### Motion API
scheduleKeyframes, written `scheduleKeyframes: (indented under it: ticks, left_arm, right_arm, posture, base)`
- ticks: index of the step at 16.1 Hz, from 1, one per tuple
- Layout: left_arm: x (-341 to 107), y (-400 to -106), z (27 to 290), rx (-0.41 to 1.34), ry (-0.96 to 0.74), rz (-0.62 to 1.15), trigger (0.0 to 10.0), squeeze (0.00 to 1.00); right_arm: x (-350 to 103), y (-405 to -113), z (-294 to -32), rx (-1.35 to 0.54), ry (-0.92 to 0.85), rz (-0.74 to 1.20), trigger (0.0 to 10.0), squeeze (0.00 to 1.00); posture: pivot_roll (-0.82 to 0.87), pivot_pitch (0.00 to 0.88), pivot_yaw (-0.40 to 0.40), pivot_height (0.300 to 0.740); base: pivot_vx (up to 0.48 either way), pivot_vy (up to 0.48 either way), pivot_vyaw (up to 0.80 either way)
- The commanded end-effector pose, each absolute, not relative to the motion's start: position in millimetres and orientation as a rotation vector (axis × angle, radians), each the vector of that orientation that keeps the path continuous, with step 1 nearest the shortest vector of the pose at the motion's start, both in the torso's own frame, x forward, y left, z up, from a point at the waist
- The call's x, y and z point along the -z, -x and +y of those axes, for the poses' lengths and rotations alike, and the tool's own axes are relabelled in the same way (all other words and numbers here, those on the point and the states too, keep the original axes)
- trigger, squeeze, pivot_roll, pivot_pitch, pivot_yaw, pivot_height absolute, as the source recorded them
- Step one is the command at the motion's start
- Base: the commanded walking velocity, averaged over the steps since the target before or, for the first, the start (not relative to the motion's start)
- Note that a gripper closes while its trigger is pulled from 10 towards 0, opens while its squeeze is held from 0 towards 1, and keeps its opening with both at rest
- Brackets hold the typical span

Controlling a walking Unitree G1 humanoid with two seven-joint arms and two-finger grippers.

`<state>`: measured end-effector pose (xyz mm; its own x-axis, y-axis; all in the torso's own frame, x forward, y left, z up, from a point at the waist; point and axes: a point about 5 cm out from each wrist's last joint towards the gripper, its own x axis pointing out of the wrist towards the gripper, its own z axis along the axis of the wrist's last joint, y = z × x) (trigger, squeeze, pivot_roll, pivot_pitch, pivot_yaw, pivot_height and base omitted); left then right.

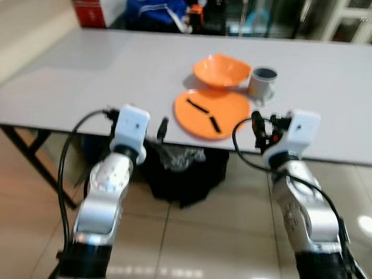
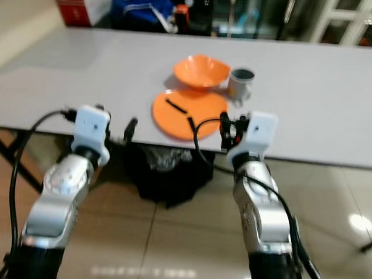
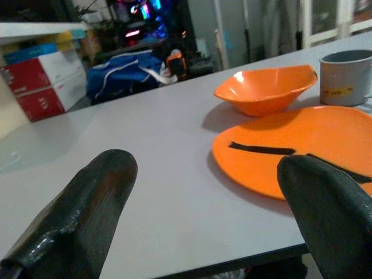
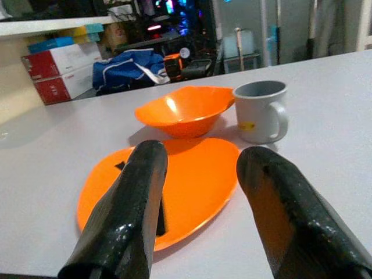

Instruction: Setting the table

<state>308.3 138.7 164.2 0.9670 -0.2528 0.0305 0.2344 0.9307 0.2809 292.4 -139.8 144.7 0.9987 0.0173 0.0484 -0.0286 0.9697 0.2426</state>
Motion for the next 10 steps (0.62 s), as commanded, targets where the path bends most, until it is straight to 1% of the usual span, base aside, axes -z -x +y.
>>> scheduleKeyframes:
  ticks: [1, 4, 6, 10]
  left_arm:
    - [-163.3, -308.9, 146.8, 0.220, -0.289, -0.058, 10.0, 0.00]
    - [-166.1, -311.5, 147.7, 0.218, -0.290, -0.060, 10.0, 0.00]
    - [-166.3, -312.2, 149.8, 0.210, -0.280, -0.058, 10.0, 0.00]
    - [-166.3, -312.2, 149.8, 0.210, -0.280, -0.058, 10.0, 0.00]
  right_arm:
    - [-149.2, -294.5, -135.6, -0.029, -0.260, -0.055, 10.0, 0.00]
    - [-148.3, -298.8, -135.0, -0.031, -0.269, -0.052, 10.0, 0.00]
    - [-145.9, -301.7, -130.7, -0.047, -0.269, -0.044, 10.0, 0.00]
    - [-145.9, -301.7, -130.7, -0.047, -0.269, -0.044, 10.0, 0.00]
  posture:
    - [0.10, 0.012, 0.008, 0.740]
    - [0.12, 0.023, 0.011, 0.740]
    - [0.12, 0.017, 0.009, 0.740]
    - [0.12, 0.017, 0.009, 0.740]
  base:
    - [0.000, 0.480, -0.80]
    - [0.000, 0.480, -0.73]
    - [0.000, 0.480, 0.00]
    - [0.000, 0.480, 0.00]
